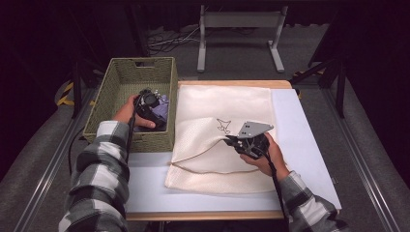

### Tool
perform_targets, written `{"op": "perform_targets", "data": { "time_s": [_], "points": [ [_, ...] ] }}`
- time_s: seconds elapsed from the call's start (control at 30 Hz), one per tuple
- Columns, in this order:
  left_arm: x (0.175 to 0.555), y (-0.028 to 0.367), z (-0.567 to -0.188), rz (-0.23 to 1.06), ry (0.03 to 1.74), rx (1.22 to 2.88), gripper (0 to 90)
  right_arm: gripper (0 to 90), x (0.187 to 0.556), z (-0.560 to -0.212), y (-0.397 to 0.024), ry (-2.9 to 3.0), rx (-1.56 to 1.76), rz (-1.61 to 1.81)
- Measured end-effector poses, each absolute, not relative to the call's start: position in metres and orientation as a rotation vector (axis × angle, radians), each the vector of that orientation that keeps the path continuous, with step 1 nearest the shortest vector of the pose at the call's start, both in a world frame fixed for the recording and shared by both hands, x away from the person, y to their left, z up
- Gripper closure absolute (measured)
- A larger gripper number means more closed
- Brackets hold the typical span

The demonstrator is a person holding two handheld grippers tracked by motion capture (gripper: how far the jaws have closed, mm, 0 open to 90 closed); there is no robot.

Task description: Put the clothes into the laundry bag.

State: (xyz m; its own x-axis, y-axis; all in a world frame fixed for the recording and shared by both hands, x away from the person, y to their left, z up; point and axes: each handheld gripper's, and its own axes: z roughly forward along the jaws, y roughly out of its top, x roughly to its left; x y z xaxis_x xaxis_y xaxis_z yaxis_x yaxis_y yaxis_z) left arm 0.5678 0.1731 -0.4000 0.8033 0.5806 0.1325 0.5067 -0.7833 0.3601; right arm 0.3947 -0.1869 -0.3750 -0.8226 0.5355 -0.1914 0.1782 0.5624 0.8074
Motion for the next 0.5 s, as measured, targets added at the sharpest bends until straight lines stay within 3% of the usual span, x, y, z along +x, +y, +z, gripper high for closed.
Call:
{"op": "perform_targets", "data": {
  "time_s": [0.07, 0.27, 0.5],
  "points": [
    [0.5685, 0.1719, -0.4048, 0.336, 0.825, 2.753, 9.9, 85.2, 0.3949, -0.3755, -0.1865, 2.384, 0.574, 1.162],
    [0.5691, 0.172, -0.4034, 0.4, 0.82, 2.809, 45.2, 85.2, 0.3946, -0.3762, -0.1866, 2.389, 0.573, 1.162],
    [0.5672, 0.1733, -0.3977, 0.569, 0.827, 2.801, 71.8, 85.7, 0.3938, -0.3766, -0.1865, 2.391, 0.569, 1.156]
  ]
}}
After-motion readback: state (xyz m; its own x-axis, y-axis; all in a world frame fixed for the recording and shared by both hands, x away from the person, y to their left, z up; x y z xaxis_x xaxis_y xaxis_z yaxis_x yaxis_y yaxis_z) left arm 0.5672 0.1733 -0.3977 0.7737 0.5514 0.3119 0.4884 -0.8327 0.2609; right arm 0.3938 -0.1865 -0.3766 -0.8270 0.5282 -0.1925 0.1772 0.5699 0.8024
